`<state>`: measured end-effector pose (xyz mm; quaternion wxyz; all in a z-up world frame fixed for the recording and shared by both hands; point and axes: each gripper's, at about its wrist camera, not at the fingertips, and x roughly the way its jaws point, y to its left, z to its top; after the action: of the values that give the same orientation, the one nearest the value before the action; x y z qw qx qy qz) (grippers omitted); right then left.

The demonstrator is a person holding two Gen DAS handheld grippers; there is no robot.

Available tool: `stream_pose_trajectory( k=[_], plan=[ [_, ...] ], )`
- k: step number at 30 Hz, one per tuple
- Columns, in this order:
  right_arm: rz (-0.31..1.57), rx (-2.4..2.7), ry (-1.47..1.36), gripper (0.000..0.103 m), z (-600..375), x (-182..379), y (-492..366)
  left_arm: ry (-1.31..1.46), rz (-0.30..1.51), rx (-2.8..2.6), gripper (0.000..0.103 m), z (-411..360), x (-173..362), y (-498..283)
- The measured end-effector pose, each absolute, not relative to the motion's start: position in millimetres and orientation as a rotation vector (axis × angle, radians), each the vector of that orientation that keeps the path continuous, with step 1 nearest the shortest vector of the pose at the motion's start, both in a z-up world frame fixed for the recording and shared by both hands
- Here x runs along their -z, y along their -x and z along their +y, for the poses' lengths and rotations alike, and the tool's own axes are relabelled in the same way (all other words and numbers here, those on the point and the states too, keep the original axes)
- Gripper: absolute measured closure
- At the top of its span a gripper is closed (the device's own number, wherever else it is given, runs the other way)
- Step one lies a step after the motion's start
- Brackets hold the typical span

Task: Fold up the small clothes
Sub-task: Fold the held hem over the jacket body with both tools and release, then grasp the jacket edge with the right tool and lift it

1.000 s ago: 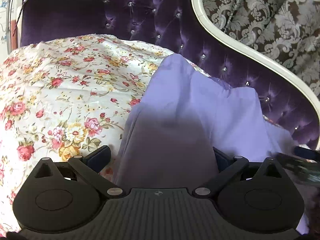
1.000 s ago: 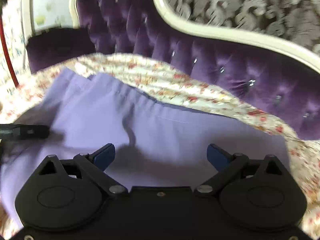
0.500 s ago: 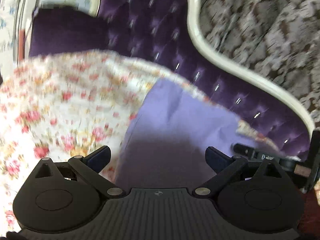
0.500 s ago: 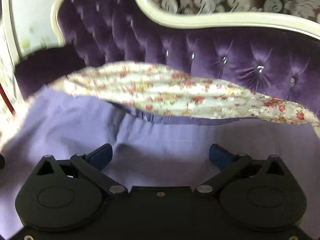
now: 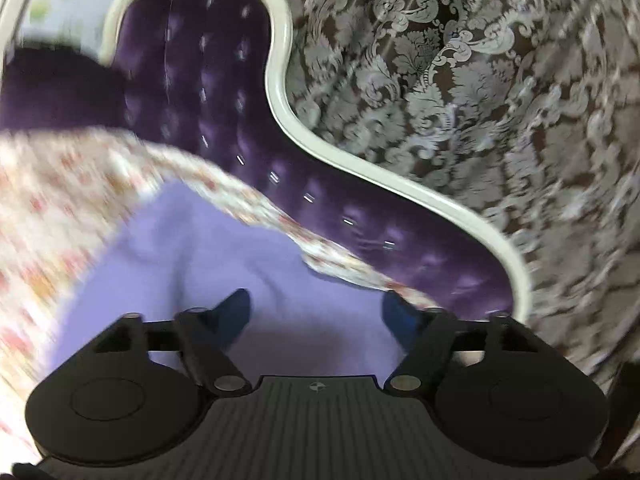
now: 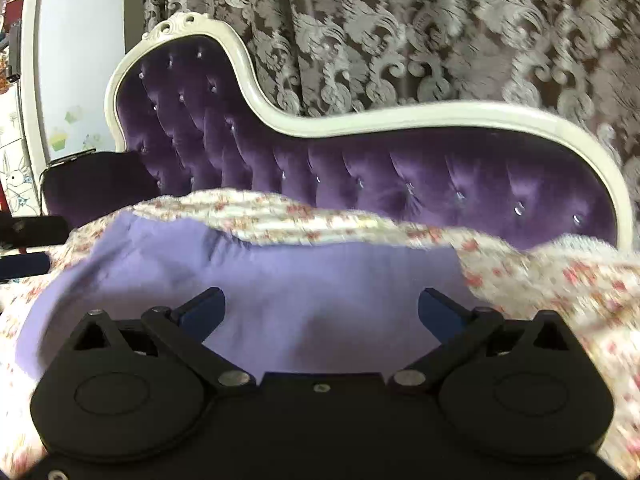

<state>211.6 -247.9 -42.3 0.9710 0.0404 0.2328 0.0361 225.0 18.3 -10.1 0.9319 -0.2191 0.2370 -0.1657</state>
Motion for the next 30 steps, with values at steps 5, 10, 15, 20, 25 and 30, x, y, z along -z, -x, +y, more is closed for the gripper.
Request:
stream_pose_trajectory(
  k=[5,10,15,20,25,30],
  plan=[
    [0.543,-0.086,-0.180,0.014,-287.6,46.6,-182.2,0.593,0.527,0.383,0.089,4.0,39.6,-233.6],
    [0.655,-0.049,-0.346,0.015,-328.9,66.2,-166.9,0.617,0.583,0.341,0.093,-3.1,58.0,-246.9],
    [0.700,-0.011,-0.458,0.014,-356.9,86.7,-161.1,0.586,0.709,0.219,0.100,4.4,81.5,-265.8],
    [0.731,-0.114,-0.550,0.006,-373.3,104.7,-184.4,0.617,0.726,0.249,0.100,14.5,92.1,-266.2],
    [0.724,-0.209,-0.629,0.005,-381.6,118.2,-224.0,0.608,0.726,0.250,0.100,16.0,92.4,-263.1],
    [0.707,-0.293,-0.725,0.006,-389.6,128.7,-257.1,0.604,0.723,0.251,0.100,11.5,93.5,-267.0]
  ],
)
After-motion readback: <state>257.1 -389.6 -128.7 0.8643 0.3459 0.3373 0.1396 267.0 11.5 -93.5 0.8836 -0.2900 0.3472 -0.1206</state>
